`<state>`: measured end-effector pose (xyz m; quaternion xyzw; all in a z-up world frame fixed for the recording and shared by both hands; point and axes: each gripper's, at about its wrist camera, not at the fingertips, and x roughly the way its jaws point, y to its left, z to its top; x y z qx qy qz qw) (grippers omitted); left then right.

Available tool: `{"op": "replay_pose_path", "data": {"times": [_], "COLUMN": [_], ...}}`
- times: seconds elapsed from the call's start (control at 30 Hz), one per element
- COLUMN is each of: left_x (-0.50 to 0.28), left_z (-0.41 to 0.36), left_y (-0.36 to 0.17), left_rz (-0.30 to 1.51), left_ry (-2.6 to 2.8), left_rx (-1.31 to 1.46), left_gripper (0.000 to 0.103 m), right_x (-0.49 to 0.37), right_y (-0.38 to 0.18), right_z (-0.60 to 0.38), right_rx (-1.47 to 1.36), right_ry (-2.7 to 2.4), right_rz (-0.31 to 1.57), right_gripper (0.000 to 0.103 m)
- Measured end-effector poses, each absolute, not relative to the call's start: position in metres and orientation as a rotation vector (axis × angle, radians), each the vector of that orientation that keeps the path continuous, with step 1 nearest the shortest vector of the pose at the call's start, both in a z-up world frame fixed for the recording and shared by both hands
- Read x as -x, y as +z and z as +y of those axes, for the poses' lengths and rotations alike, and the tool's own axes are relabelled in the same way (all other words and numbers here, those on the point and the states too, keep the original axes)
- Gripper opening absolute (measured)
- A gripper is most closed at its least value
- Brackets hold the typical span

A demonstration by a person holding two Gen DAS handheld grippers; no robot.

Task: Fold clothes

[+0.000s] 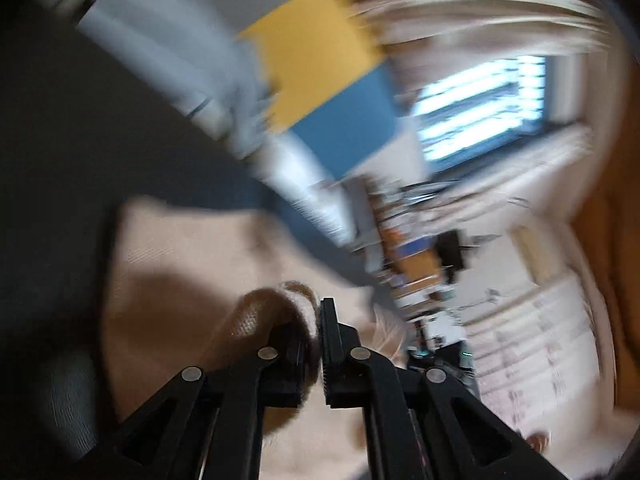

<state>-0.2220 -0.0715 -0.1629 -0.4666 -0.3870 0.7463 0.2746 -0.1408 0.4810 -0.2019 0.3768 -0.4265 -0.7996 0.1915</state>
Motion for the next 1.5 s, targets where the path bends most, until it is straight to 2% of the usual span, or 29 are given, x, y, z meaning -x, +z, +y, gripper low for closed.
{"op": "replay_pose_path", "data": {"times": [0.1, 0.17, 0.33, 0.4, 0.47, 0.5, 0.53, 0.57, 0.6, 0.63, 0.83, 0.93, 1.0, 1.1, 1.17, 1.23, 1.37, 1.47, 1.5], "left_x": [0.221, 0.211, 0.188, 0.186, 0.184, 0.186, 0.187, 0.188, 0.186, 0.185, 0.190, 0.198, 0.206, 0.217, 0.219, 0.218, 0.210, 0.197, 0.191], "left_z": [-0.074, -0.073, -0.085, -0.081, -0.079, -0.077, -0.076, -0.075, -0.075, -0.076, -0.076, -0.085, -0.094, -0.100, -0.097, -0.095, -0.115, -0.134, -0.136], "left_y": [-0.180, -0.176, -0.180, -0.173, -0.170, -0.168, -0.167, -0.167, -0.165, -0.164, -0.151, -0.152, -0.158, -0.167, -0.169, -0.165, -0.147, -0.141, -0.140], "left_rz": [-1.082, -1.010, -1.038, -0.993, -0.991, -1.004, -1.007, -1.008, -1.012, -1.019, -1.028, -1.130, -1.257, -1.402, -1.428, -1.412, -1.354, -1.317, -1.295], "left_ry": [1.988, 2.018, 2.010, 2.024, 1.998, 1.965, 1.954, 1.949, 1.936, 1.920, 1.822, 1.750, 1.717, 1.686, 1.677, 1.698, 1.785, 1.899, 1.937], "left_rx": [1.240, 1.249, 1.279, 1.311, 1.339, 1.350, 1.361, 1.372, 1.373, 1.371, 1.360, 1.311, 1.272, 1.226, 1.223, 1.238, 1.213, 1.191, 1.206], "left_gripper": [0.004, 0.004, 0.005, 0.005, 0.005, 0.008, 0.011, 0.011, 0.014, 0.018, 0.019, 0.021, 0.025, 0.026, 0.027, 0.031, 0.034, 0.040, 0.040], "right_x": [0.147, 0.140, 0.102, 0.094, 0.091, 0.090, 0.088, 0.086, 0.086, 0.086, 0.122, 0.133, 0.143, 0.153, 0.159, 0.161, 0.155, 0.145, 0.144], "right_y": [-0.227, -0.237, -0.239, -0.237, -0.230, -0.227, -0.223, -0.221, -0.219, -0.216, -0.217, -0.211, -0.203, -0.204, -0.213, -0.218, -0.201, -0.177, -0.174], "right_z": [0.484, 0.485, 0.488, 0.489, 0.485, 0.483, 0.481, 0.481, 0.478, 0.475, 0.444, 0.444, 0.458, 0.484, 0.496, 0.497, 0.489, 0.484, 0.483], "right_rx": [-1.142, -1.153, -1.144, -1.155, -1.151, -1.147, -1.144, -1.129, -1.114, -1.101, -1.133, -1.122, -0.980, -0.773, -0.695, -0.724, -0.874, -0.973, -1.026], "right_ry": [-2.247, -2.237, -2.209, -2.210, -2.165, -2.139, -2.113, -2.086, -2.057, -2.028, -1.868, -1.867, -1.886, -1.933, -1.928, -1.960, -2.172, -2.388, -2.455], "right_rz": [-1.226, -1.231, -1.273, -1.293, -1.302, -1.306, -1.310, -1.310, -1.308, -1.306, -1.272, -1.237, -1.333, -1.550, -1.698, -1.721, -1.486, -1.148, -1.019], "right_gripper": [0.004, 0.003, 0.003, 0.003, 0.011, 0.015, 0.034, 0.046, 0.064, 0.071, 0.082, 0.084, 0.084, 0.092, 0.097, 0.097, 0.097, 0.096, 0.092]}}
